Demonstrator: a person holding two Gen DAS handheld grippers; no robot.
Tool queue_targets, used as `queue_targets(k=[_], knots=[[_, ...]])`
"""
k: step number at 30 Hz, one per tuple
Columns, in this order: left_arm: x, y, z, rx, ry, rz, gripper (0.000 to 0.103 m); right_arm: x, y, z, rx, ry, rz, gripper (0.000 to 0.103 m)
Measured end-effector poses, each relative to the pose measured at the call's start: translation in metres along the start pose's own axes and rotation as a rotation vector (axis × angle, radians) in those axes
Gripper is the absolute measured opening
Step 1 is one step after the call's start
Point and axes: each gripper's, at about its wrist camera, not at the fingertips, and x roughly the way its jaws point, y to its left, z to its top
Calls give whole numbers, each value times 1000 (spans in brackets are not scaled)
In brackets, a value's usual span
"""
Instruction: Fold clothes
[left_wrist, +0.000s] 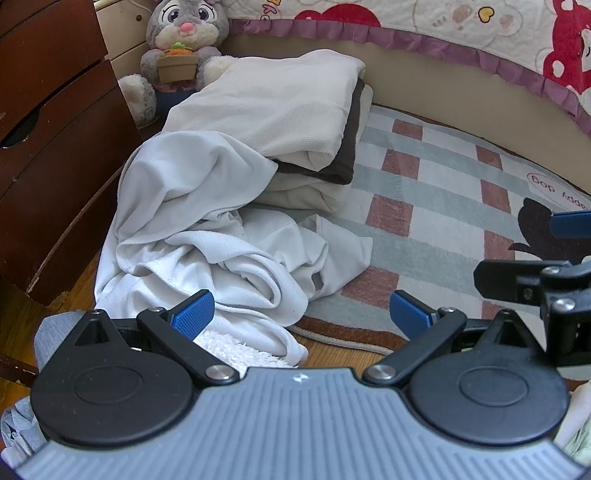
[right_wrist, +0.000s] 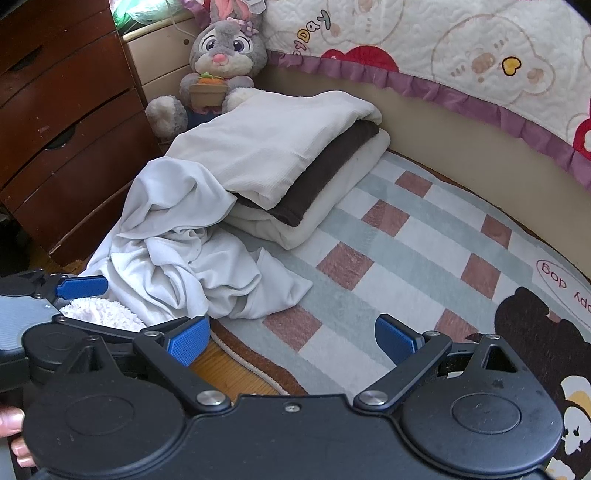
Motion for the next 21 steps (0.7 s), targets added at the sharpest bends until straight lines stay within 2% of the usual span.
queue_targets(k=[8, 12, 18, 21], knots=[[0, 3, 2, -4, -3, 6, 103, 3, 0, 0, 4, 5, 5, 98], [1, 5, 2, 9, -25, 38, 103, 8, 0, -3, 15, 1, 14, 98], [-3, 30, 5, 1, -124, 118, 103, 33, -13, 0, 67, -55, 82, 98], [0, 58, 10, -47, -135, 129, 103, 43, -22, 5, 111, -107, 175, 97]])
